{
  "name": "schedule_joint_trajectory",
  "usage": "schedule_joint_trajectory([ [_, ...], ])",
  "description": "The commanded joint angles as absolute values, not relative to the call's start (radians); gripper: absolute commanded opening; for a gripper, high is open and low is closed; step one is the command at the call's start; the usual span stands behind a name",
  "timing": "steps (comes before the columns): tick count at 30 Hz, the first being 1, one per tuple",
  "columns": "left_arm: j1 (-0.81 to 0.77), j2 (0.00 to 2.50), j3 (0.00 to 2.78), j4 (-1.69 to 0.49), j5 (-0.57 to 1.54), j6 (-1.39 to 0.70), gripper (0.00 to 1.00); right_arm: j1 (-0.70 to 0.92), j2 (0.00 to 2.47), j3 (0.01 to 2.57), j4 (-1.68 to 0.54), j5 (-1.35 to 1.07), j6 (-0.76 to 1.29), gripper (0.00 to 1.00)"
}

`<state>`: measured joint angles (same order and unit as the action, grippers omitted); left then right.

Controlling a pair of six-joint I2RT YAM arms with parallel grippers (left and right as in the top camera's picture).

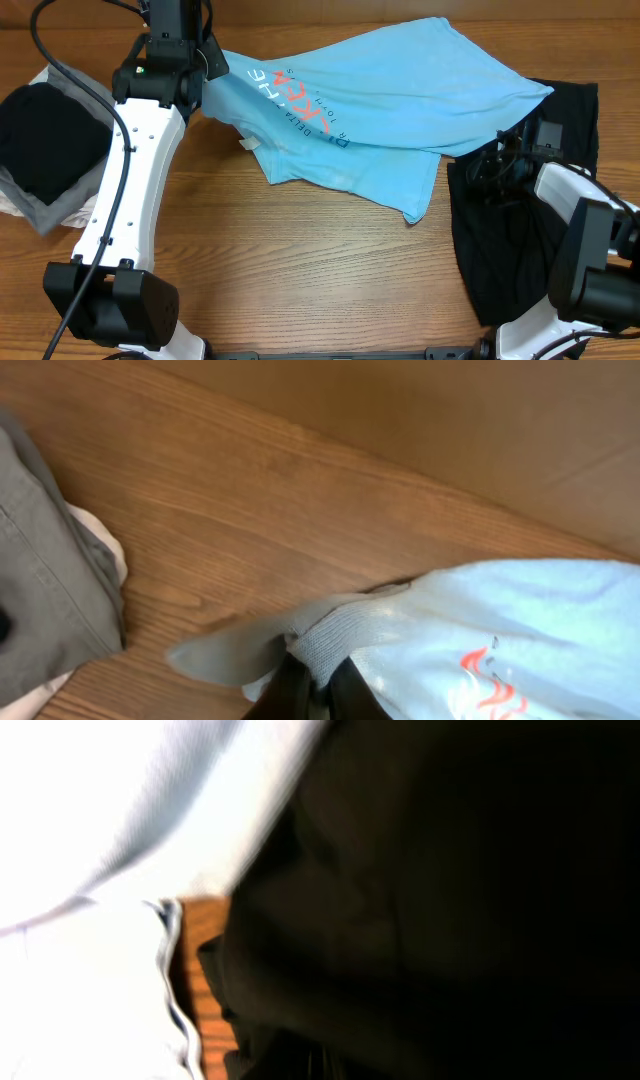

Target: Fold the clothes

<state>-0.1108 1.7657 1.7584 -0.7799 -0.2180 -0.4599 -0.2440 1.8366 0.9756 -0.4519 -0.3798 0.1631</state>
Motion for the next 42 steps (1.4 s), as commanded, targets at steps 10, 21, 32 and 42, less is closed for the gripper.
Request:
schedule_joint_trajectory([
  [10, -0.115, 1.752, 1.761, -0.888, -0.189, -0.445, 0.11, -0.513, 1.889, 1.168, -0.445, 0.148, 0.396, 0.13],
  [21, -0.115, 1.752, 1.761, -0.893, -0.189, -0.445, 0.12, -0.762, 1.889, 1.376, -0.587, -0.045, 0.445, 0.12],
  [32, -0.198, 1.774, 1.737, -0.897, 0.130, -0.441, 0.21, -0.564, 1.887, 1.376, -0.696, -0.456, 0.051, 0.12],
  [42, -0.454, 1.993, 1.724, -0.934, 0.246, -0.487, 0.25, -0.398, 1.961, 1.376, -0.663, -0.216, 0.018, 0.16],
])
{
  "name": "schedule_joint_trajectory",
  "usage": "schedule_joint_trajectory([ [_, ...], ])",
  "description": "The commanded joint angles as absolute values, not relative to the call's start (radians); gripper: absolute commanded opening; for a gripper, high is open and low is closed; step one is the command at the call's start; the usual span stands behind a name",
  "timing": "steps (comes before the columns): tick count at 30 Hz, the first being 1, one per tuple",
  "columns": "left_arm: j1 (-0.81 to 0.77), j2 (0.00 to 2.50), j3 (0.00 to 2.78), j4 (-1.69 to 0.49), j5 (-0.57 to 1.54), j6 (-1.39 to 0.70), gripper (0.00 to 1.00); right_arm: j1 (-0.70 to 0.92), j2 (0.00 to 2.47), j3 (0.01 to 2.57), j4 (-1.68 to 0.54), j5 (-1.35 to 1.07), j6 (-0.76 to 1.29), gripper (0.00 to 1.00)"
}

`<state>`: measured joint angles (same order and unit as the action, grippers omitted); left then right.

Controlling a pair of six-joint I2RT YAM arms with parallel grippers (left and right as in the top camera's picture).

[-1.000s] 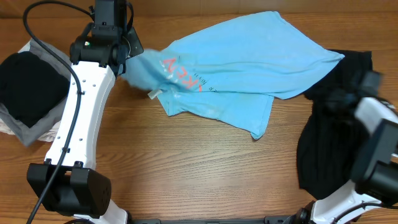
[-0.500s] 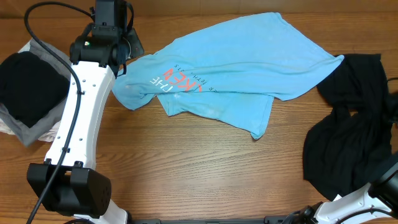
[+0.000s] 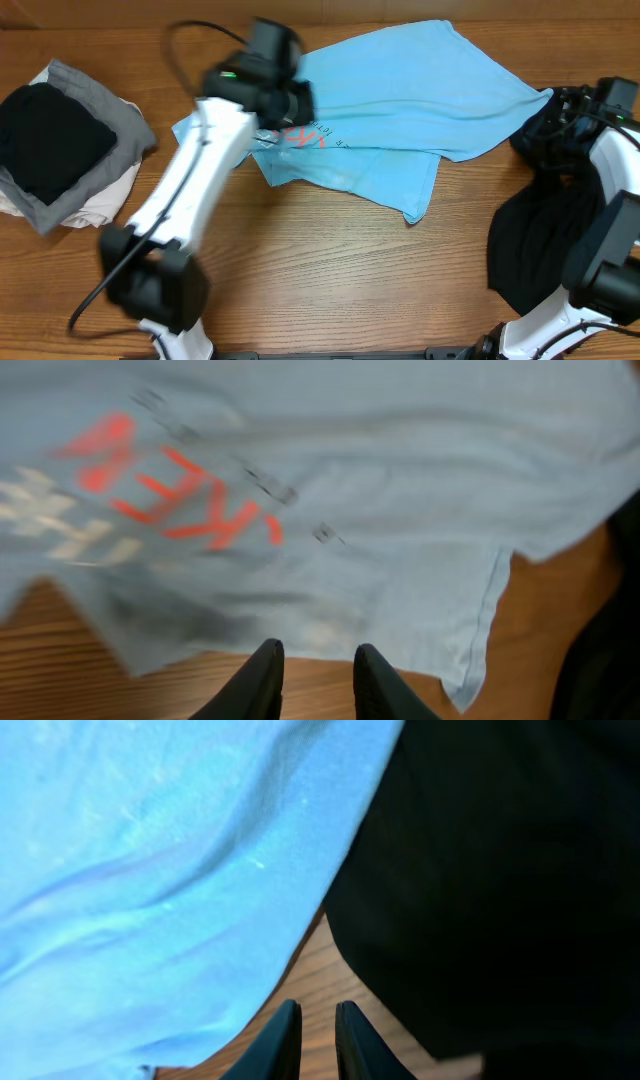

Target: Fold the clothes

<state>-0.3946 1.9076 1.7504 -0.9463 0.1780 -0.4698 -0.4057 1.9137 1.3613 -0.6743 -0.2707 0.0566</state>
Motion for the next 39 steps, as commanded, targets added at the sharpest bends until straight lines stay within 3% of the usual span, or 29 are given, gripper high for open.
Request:
schedule_joint_trajectory([
  [1, -0.480, 2.025, 1.724, -0.913, 0.249, -0.487, 0.24, -0.394, 1.977, 1.376, -0.654, -0.204, 0.019, 0.14],
  [4, -0.540, 2.091, 1.724, -0.847, 0.269, -0.487, 0.21, -0.394, 2.009, 1.376, -0.632, -0.167, 0.030, 0.07],
  [15, -0.689, 2.262, 1.724, -0.792, 0.350, -0.506, 0.22, -0.445, 2.099, 1.375, -0.558, -0.037, 0.032, 0.04],
  [26, -0.647, 2.290, 1.724, -1.067, 0.411, -0.512, 0.22, -0.780, 2.114, 1.376, -0.589, 0.011, 0.245, 0.04],
  [30, -0.595, 2.290, 1.724, -1.155, 0.408, -0.513, 0.20, -0.873, 2.113, 1.377, -0.588, -0.185, 0.244, 0.21],
  [35, -0.525, 2.289, 1.724, -1.191, 0.440, -0.512, 0.11, -0.886, 2.093, 1.433, -0.630, -0.422, 0.236, 0.38],
  [37, -0.511, 2.289, 1.724, -1.192, 0.482, -0.508, 0.14, -0.868, 2.068, 1.479, -0.669, -0.453, 0.228, 0.42],
  [39, -0.509, 2.289, 1.724, -1.189, 0.500, -0.509, 0.25, -0.838, 2.025, 1.544, -0.725, -0.458, 0.228, 0.47],
])
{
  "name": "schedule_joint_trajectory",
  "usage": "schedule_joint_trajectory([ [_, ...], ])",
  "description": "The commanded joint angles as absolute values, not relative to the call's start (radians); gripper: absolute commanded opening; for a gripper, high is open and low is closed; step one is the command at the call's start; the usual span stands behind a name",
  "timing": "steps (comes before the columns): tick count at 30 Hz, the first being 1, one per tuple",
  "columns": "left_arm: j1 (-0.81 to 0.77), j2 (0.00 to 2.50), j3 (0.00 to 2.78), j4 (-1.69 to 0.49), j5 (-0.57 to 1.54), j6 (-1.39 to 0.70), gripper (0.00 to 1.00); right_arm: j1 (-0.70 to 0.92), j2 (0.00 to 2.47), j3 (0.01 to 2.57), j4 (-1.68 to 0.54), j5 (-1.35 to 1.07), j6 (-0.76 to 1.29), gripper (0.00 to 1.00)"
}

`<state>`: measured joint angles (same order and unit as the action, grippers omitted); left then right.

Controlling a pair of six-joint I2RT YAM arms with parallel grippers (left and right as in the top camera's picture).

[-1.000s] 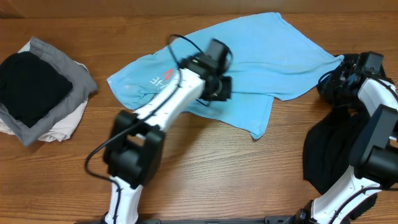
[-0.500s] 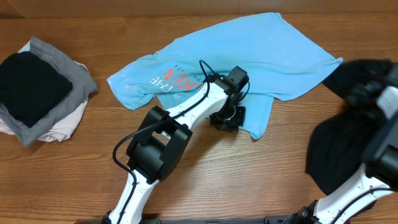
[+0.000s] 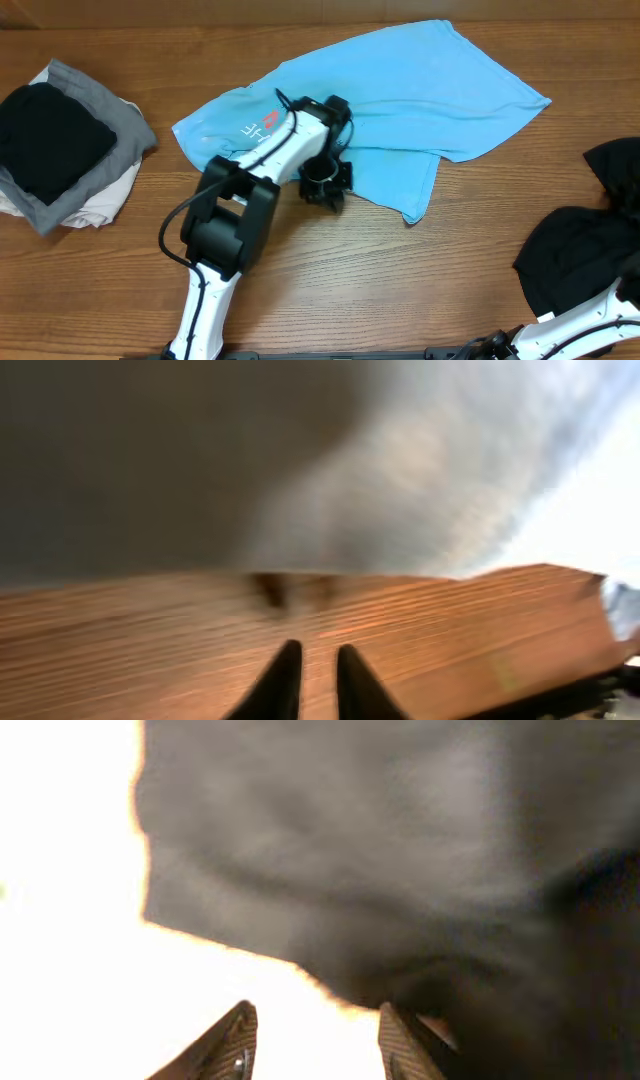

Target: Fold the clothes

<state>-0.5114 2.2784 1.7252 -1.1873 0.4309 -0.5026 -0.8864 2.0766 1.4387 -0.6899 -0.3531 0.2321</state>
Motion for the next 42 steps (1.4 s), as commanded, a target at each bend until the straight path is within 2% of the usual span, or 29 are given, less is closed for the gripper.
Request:
schedule_joint_trajectory([
  [1, -0.511, 2.289, 1.724, -1.188, 0.500, -0.509, 0.27, -0.827, 2.010, 1.562, -0.744, -0.458, 0.228, 0.48],
  [4, -0.529, 2.289, 1.724, -1.156, 0.500, -0.525, 0.49, -0.770, 1.943, 1.626, -0.813, -0.458, 0.205, 0.55],
  [6, -0.546, 2.289, 1.724, -1.126, 0.498, -0.550, 0.54, -0.726, 1.903, 1.636, -0.836, -0.456, 0.205, 0.61],
  [11, -0.595, 2.289, 1.724, -1.036, 0.474, -0.653, 0.56, -0.632, 1.880, 1.636, -0.913, -0.439, 0.199, 0.62],
  [20, -0.681, 2.291, 1.724, -0.924, 0.276, -0.904, 0.56, -0.536, 1.880, 1.636, -1.046, -0.303, 0.148, 0.62],
  [28, -0.709, 2.299, 1.724, -0.811, 0.093, -1.016, 0.50, -0.530, 1.880, 1.636, -1.112, -0.304, 0.149, 0.61],
  [30, -0.709, 2.310, 1.724, -0.807, 0.092, -1.030, 0.46, -0.530, 1.880, 1.636, -1.117, -0.303, 0.149, 0.61],
  [32, -0.709, 2.319, 1.724, -0.811, 0.093, -1.032, 0.34, -0.530, 1.880, 1.636, -1.121, -0.303, 0.149, 0.61],
  [33, -0.709, 2.323, 1.724, -0.815, 0.093, -1.031, 0.14, -0.530, 1.880, 1.636, -1.124, -0.303, 0.148, 0.61],
  [34, -0.709, 2.323, 1.724, -0.820, 0.093, -1.029, 0.04, -0.530, 1.880, 1.636, -1.125, -0.303, 0.149, 0.61],
  [39, -0.694, 2.320, 1.725, -0.904, 0.088, -0.998, 0.04, -0.530, 1.880, 1.636, -1.132, -0.298, 0.148, 0.61],
  [42, -0.649, 2.286, 1.726, -1.089, 0.173, -0.856, 0.04, -0.530, 1.880, 1.636, -1.168, -0.224, 0.149, 0.62],
])
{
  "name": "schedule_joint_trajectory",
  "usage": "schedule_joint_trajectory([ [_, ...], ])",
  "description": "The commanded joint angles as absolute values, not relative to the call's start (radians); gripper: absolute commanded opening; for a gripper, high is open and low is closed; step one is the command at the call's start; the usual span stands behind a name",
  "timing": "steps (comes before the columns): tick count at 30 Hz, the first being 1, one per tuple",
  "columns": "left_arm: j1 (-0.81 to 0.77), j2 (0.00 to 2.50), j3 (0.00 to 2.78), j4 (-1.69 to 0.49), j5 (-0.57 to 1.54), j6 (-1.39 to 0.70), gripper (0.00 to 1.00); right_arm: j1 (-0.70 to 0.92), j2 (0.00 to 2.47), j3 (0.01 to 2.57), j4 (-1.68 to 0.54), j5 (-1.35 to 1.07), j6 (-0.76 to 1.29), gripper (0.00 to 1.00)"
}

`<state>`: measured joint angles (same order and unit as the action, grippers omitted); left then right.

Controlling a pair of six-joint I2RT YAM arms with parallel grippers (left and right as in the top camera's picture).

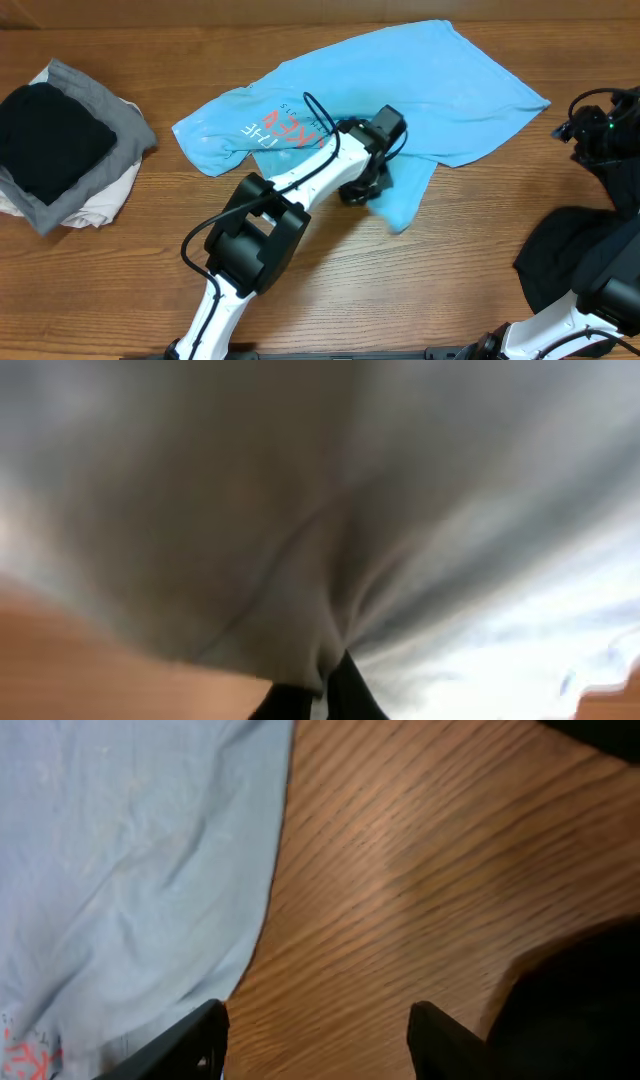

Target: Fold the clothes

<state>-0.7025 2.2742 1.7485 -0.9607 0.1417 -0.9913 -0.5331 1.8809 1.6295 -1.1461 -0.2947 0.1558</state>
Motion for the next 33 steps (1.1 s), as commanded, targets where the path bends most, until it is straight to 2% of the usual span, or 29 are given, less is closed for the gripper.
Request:
schedule_joint_trajectory([
  [1, -0.634, 2.270, 1.726, -1.138, 0.199, -0.786, 0.04, -0.530, 1.880, 1.636, -1.183, -0.208, 0.149, 0.61],
  [2, -0.598, 2.239, 1.726, -1.246, 0.176, -0.689, 0.04, -0.530, 1.880, 1.634, -1.214, -0.202, 0.149, 0.62],
  [5, -0.540, 2.191, 1.726, -1.367, 0.054, -0.674, 0.04, -0.527, 1.880, 1.621, -1.244, -0.202, 0.148, 0.62],
  [16, -0.354, 1.965, 1.709, -1.493, -0.061, -0.672, 0.04, -0.474, 1.880, 1.462, -1.147, -0.237, 0.123, 0.60],
  [30, -0.352, 1.772, 1.318, -1.424, -0.063, -0.703, 0.04, -0.370, 1.882, 1.312, -0.870, -0.252, 0.132, 0.59],
  [33, -0.352, 1.760, 1.254, -1.412, -0.064, -0.705, 0.04, -0.358, 1.882, 1.290, -0.806, -0.257, 0.162, 0.56],
])
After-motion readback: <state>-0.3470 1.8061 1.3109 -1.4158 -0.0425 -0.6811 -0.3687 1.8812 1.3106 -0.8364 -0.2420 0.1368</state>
